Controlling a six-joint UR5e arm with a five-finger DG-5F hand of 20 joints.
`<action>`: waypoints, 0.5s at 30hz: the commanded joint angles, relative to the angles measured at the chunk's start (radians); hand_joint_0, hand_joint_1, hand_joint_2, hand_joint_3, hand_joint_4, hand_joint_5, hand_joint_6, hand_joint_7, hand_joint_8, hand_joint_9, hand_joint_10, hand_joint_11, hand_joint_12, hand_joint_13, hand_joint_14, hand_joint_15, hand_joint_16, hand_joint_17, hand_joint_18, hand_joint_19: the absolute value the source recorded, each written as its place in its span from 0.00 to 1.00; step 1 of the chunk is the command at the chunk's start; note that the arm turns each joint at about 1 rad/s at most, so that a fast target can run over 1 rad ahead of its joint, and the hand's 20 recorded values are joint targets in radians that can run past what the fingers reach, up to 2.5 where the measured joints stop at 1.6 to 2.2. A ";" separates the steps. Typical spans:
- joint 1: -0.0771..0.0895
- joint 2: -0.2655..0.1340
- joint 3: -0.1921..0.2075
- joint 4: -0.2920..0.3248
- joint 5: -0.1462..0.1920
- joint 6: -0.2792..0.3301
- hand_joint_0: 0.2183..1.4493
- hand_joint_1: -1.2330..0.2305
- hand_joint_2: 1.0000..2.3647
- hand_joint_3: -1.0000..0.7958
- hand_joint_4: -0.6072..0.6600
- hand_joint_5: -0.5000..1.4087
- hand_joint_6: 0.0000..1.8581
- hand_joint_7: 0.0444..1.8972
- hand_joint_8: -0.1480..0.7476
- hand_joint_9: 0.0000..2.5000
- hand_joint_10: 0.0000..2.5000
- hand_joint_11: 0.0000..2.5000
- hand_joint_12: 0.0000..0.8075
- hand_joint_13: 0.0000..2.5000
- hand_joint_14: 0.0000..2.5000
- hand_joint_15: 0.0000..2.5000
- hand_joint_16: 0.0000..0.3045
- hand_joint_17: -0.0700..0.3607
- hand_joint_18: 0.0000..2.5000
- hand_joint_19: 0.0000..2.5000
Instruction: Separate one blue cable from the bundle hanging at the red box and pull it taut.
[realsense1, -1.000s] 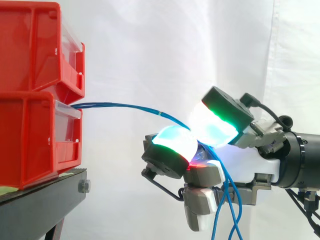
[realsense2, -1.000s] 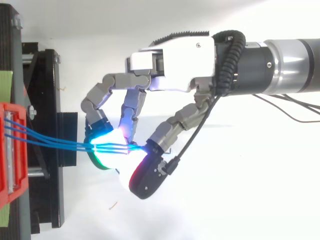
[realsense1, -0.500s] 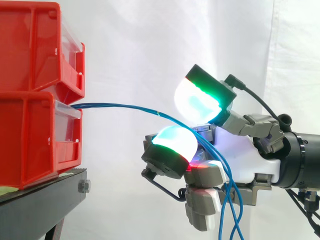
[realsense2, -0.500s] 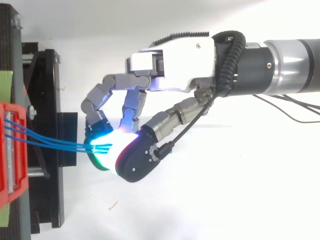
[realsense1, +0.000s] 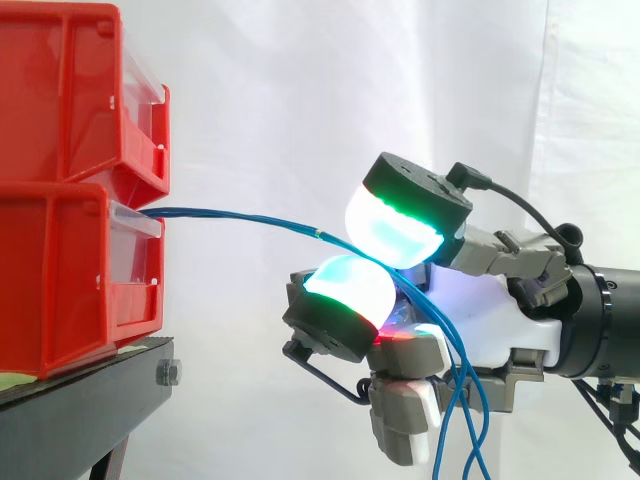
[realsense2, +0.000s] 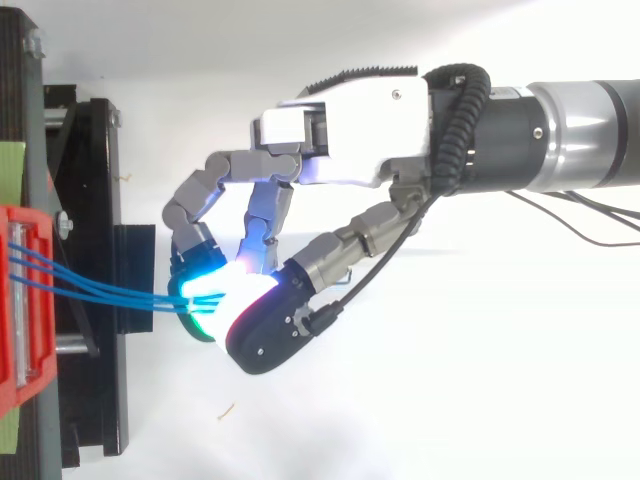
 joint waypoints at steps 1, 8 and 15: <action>0.000 -0.001 0.000 0.000 0.000 -0.001 0.44 0.21 0.01 0.39 0.52 0.16 0.49 0.63 0.55 0.44 0.01 0.38 0.45 0.46 0.01 0.25 0.15 0.40 0.41 0.22; 0.000 0.000 0.000 0.000 0.000 -0.001 0.49 0.20 0.00 0.28 0.52 0.17 0.50 0.62 0.55 0.47 0.01 0.39 0.44 0.46 0.01 0.24 0.14 0.39 0.40 0.21; 0.000 0.000 0.000 0.000 0.000 -0.001 0.46 0.17 0.00 0.28 0.58 0.18 0.49 0.63 0.56 0.48 0.01 0.39 0.44 0.46 0.01 0.25 0.14 0.38 0.41 0.19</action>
